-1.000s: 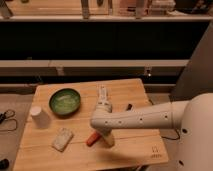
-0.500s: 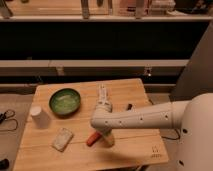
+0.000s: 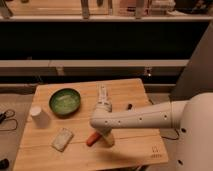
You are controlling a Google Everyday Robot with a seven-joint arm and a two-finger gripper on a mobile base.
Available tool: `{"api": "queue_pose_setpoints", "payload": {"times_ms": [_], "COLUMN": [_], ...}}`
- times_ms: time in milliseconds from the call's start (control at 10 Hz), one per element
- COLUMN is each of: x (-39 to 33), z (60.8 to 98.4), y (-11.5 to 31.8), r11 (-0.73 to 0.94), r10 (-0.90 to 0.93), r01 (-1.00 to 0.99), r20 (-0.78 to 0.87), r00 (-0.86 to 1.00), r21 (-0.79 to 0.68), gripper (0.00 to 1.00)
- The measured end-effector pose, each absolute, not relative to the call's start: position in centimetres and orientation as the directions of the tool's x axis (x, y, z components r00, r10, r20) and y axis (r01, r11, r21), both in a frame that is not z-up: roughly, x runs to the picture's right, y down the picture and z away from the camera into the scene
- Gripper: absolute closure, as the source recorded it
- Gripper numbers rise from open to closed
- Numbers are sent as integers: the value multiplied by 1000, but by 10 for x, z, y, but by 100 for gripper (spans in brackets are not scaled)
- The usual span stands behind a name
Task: Drag the pepper across the table
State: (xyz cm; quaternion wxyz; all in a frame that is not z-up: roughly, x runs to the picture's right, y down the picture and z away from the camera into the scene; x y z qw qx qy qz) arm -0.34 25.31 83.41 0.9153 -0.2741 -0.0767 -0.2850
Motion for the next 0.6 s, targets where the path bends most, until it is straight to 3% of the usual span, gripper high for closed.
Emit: {"api": "queue_pose_setpoints", "payload": {"times_ms": [600], "x": [-3], "z": [829], "y": [252], "r11": [690], "r10": [-458], "r01": [568], "r20": [337], "r00": [823], "r21": [-449], "gripper": [20]}}
